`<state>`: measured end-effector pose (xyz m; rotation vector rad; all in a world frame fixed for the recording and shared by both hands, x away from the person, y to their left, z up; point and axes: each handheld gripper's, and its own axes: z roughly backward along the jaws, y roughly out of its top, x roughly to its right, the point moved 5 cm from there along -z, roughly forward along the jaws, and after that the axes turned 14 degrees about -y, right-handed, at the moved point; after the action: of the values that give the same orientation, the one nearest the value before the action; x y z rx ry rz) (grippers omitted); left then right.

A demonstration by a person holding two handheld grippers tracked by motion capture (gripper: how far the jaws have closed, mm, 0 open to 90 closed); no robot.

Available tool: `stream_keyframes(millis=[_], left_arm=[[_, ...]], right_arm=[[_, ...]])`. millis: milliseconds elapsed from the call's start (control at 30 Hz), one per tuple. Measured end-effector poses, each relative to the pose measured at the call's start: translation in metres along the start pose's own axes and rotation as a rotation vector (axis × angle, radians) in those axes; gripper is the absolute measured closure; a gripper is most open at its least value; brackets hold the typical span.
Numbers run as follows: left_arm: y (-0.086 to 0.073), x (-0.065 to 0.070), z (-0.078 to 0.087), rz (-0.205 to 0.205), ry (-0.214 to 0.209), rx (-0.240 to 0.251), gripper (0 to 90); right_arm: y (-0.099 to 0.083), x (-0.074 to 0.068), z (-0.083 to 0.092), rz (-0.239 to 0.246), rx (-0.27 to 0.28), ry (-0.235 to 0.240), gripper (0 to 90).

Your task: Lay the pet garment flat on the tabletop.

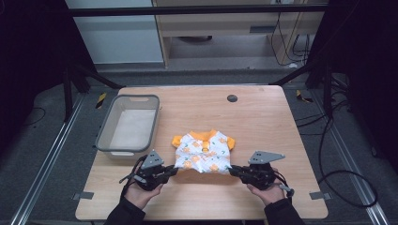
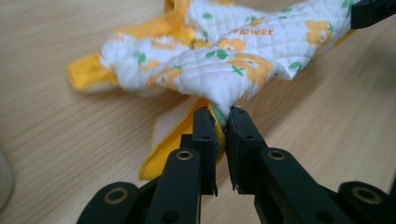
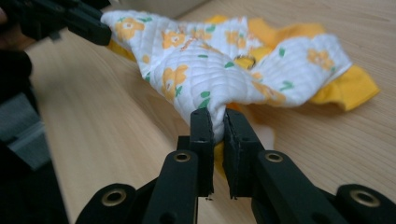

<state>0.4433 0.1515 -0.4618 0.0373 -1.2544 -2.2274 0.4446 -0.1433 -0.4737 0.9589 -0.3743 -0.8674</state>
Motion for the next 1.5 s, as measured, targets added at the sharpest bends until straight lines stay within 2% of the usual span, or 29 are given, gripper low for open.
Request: stream_keyframes(millis=[67, 167, 200, 233, 300, 333, 367, 400, 433, 467, 500, 600, 633, 733, 833, 933, 967, 1100, 1133, 1200, 1300, 1500], left_arm=[[0.007, 0.003, 0.006, 0.011, 0.002, 0.000, 82.1], [0.009, -0.008, -0.004, 0.049, 0.025, -0.021, 81.6], [0.009, -0.008, -0.004, 0.049, 0.025, -0.021, 81.3], [0.009, -0.022, -0.016, 0.076, 0.050, -0.032, 81.1], [0.008, -0.037, -0.028, 0.100, 0.090, -0.042, 79.7], [0.008, -0.037, -0.028, 0.100, 0.090, -0.042, 78.7], [0.008, -0.044, -0.033, 0.117, 0.096, -0.032, 78.7], [0.007, -0.054, -0.040, 0.136, 0.124, -0.017, 73.9], [0.005, -0.058, -0.042, 0.139, 0.135, -0.016, 71.1], [0.005, -0.058, -0.042, 0.139, 0.135, -0.016, 67.9], [0.003, -0.062, -0.043, 0.136, 0.148, -0.011, 65.1], [0.001, -0.063, -0.040, 0.122, 0.160, -0.007, 52.5], [0.002, -0.062, -0.035, 0.109, 0.168, 0.006, 48.1], [0.002, -0.059, -0.024, 0.089, 0.168, 0.033, 39.1], [0.001, -0.054, -0.014, 0.073, 0.169, 0.038, 34.4], [-0.003, -0.050, -0.009, 0.056, 0.176, 0.038, 32.9], [-0.009, -0.047, -0.005, 0.044, 0.181, 0.033, 32.8], [-0.020, -0.042, -0.002, 0.036, 0.183, 0.018, 32.8], [-0.026, -0.041, -0.003, 0.033, 0.192, 0.004, 33.3], [-0.030, -0.041, -0.007, 0.033, 0.196, -0.006, 34.1], [-0.032, -0.039, -0.015, 0.031, 0.190, -0.026, 34.7], [-0.036, -0.037, -0.029, 0.014, 0.181, -0.078, 37.7]], right_arm=[[0.008, 0.000, 0.007, -0.024, 0.008, 0.020, 82.5], [0.016, 0.007, -0.003, -0.059, -0.012, -0.015, 82.4], [0.016, 0.007, -0.003, -0.059, -0.012, -0.015, 82.4], [0.019, 0.015, -0.018, -0.074, -0.031, -0.060, 82.3], [0.017, 0.025, -0.038, -0.076, -0.051, -0.132, 81.9], [0.017, 0.025, -0.038, -0.076, -0.051, -0.132, 81.9], [0.015, 0.030, -0.047, -0.071, -0.052, -0.172, 81.4], [0.012, 0.037, -0.062, -0.087, -0.046, -0.216, 80.0], [0.011, 0.040, -0.069, -0.075, -0.039, -0.242, 78.7], [0.011, 0.040, -0.069, -0.075, -0.039, -0.242, 78.7], [0.009, 0.042, -0.076, -0.065, -0.045, -0.267, 76.9], [0.008, 0.041, -0.077, -0.053, -0.039, -0.275, 73.7], [0.010, 0.041, -0.072, -0.029, -0.015, -0.289, 69.3], [0.013, 0.041, -0.060, -0.030, 0.022, -0.289, 61.7], [0.013, 0.042, -0.049, -0.026, 0.040, -0.281, 58.1], [0.013, 0.042, -0.042, -0.025, 0.049, -0.271, 55.6], [0.011, 0.041, -0.035, -0.027, 0.056, -0.260, 53.3], [0.004, 0.039, -0.028, -0.017, 0.050, -0.242, 50.0], [-0.004, 0.038, -0.025, 0.001, 0.032, -0.240, 48.1], [-0.012, 0.038, -0.024, 0.014, 0.013, -0.242, 47.1], [-0.023, 0.039, -0.025, 0.007, -0.016, -0.238, 46.6], [-0.029, 0.038, -0.038, 0.013, -0.065, -0.224, 45.2]])
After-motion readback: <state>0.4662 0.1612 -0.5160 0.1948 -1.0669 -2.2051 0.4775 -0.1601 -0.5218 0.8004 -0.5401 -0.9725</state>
